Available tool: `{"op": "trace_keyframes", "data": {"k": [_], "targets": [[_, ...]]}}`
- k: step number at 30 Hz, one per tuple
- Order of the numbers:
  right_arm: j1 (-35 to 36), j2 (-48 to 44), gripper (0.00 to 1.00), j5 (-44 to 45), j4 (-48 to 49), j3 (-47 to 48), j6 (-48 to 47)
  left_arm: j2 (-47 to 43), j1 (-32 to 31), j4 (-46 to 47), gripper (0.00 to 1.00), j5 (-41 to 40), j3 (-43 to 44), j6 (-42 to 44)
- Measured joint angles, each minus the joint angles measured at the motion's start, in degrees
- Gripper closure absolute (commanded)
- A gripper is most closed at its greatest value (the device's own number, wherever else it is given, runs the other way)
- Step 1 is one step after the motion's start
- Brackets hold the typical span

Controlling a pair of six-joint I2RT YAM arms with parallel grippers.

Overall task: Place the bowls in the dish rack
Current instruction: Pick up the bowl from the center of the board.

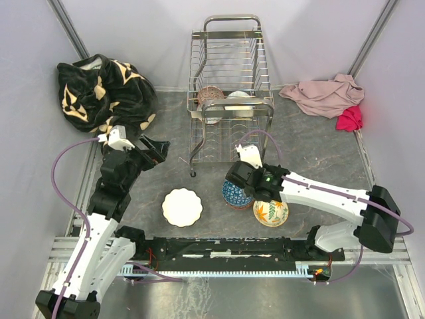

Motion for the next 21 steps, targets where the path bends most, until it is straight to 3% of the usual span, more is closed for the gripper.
{"op": "trace_keyframes", "data": {"k": [8, 17, 21], "targets": [[-2.0, 2.7, 0.62, -1.7, 3.2, 0.1, -0.1, 0.0, 0.0, 0.0, 0.01, 0.0, 0.0, 0.0], [-3.0, 2.7, 0.61, -3.0, 4.9, 0.0, -0.2, 0.0, 0.0, 0.8, 0.01, 0.0, -0.4, 0.0], [-3.3, 2.9, 0.74, -3.1, 5.1, -0.3, -0.4, 0.2, 0.0, 1.2, 0.01, 0.0, -0.8, 0.0]]}}
